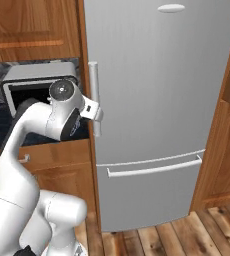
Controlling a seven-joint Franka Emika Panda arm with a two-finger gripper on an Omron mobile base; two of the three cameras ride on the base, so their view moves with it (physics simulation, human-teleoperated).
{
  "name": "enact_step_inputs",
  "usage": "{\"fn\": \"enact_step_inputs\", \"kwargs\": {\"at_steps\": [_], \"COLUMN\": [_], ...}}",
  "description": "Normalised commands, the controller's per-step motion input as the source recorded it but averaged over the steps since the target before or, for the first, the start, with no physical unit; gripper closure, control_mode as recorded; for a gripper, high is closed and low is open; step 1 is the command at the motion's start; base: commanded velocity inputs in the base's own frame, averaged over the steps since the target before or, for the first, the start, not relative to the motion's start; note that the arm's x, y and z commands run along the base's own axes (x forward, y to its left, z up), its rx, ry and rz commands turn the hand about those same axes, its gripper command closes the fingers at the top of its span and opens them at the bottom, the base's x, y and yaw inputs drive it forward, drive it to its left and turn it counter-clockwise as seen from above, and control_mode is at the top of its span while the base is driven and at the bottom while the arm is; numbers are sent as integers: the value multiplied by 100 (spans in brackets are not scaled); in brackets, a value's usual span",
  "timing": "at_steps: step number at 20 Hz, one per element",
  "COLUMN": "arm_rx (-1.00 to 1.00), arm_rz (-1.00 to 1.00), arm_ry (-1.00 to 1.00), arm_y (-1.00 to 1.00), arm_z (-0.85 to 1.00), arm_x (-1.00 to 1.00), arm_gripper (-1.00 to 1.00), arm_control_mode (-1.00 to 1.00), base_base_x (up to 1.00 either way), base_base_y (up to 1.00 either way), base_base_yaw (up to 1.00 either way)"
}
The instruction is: Move the hot dog bun to the plate on the dining table and place the condiment next to that plate. Then navigate to the fridge and take the sausage and place it on the plate as well.
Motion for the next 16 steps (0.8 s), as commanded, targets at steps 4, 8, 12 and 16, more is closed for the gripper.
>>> {"fn": "enact_step_inputs", "kwargs": {"at_steps": [4, 8, 12, 16], "arm_rx": [4, 3, 2, 1], "arm_rz": [1, 1, 0, 0], "arm_ry": [-3, 0, 0, 0], "arm_y": [6, 0, 0, 0], "arm_z": [0, 0, 0, -7], "arm_x": [100, 99, 99, 92], "arm_gripper": [-100, -100, -100, -100], "arm_control_mode": [-100, -100, -100, -100], "base_base_x": [0, 0, 0, 0], "base_base_y": [0, 0, 0, 0], "base_base_yaw": [0, 0, 0, 0]}}
